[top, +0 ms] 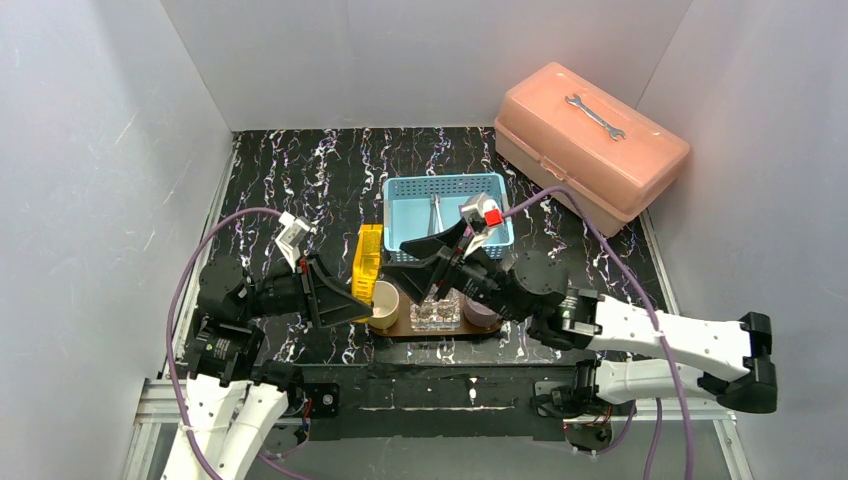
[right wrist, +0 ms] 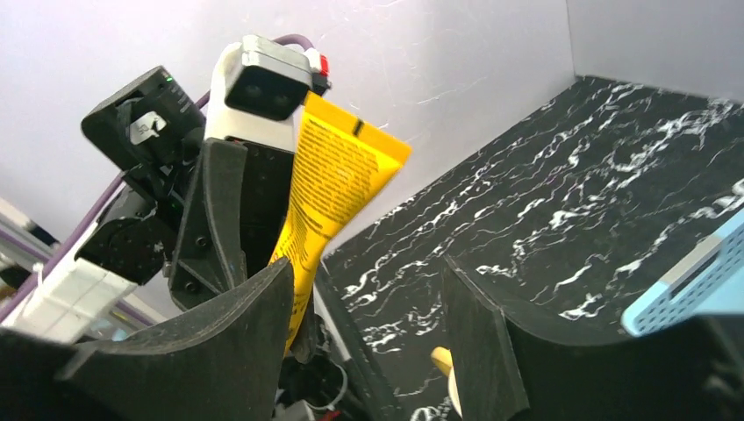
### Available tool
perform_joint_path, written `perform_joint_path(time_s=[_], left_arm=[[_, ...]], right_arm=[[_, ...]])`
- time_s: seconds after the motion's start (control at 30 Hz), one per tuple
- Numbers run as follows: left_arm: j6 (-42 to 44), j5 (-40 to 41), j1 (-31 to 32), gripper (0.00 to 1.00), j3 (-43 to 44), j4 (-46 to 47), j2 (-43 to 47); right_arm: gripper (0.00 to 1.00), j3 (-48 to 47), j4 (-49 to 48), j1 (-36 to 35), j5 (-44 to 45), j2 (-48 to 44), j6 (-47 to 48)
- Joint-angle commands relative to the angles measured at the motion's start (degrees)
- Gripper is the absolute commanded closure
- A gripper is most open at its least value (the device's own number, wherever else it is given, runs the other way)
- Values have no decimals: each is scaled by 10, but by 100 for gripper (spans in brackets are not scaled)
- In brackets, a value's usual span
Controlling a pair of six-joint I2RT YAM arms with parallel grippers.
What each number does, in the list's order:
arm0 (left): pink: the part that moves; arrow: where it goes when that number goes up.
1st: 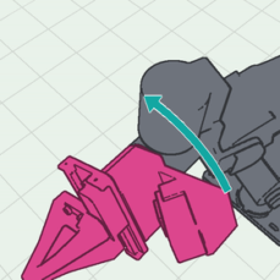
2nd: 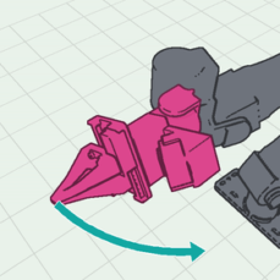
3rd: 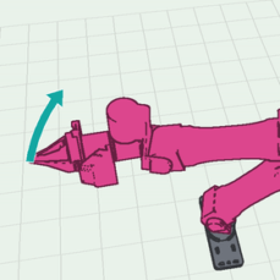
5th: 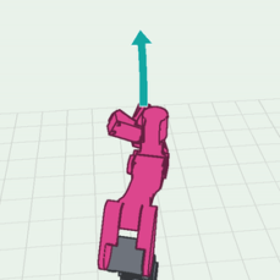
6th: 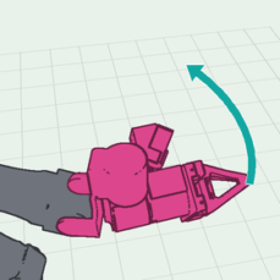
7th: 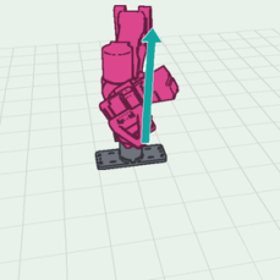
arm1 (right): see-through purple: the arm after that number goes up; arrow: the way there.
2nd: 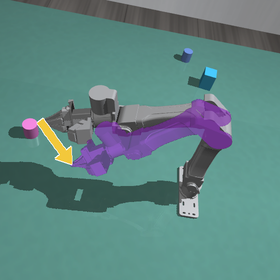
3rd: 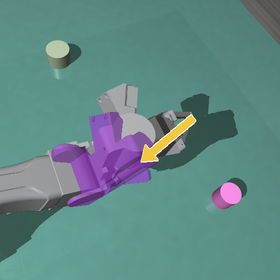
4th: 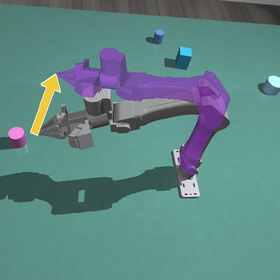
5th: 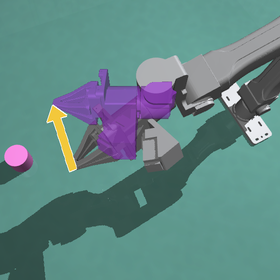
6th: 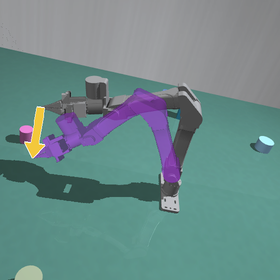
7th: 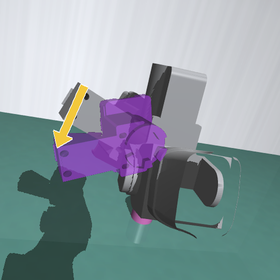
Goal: Prepare toiletry sets of a toothbrush and toothpaste on the tray
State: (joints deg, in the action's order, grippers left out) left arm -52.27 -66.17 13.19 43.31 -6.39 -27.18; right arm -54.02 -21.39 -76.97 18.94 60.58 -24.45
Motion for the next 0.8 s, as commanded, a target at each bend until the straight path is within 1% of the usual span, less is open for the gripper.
perform_joint_path(time_s=[0.0,0.1,0.23,0.4,0.53,0.77], left_arm=[[13,-57,-1,100,-10,17,13],[18,-67,8,100,-12,17,17],[24,-79,23,100,-16,17,23],[36,-91,58,100,-17,15,23],[52,-96,85,100,-17,4,26],[90,-105,146,100,-13,-30,31]], right_arm=[[30,-82,122,-3,-56,-32,112],[30,-148,242,-3,-107,-21,166],[30,-218,353,-3,-147,-9,228],[29,-313,484,-3,-200,19,302],[27,-355,553,-3,-244,34,347],[26,-395,618,-3,-308,52,399]])
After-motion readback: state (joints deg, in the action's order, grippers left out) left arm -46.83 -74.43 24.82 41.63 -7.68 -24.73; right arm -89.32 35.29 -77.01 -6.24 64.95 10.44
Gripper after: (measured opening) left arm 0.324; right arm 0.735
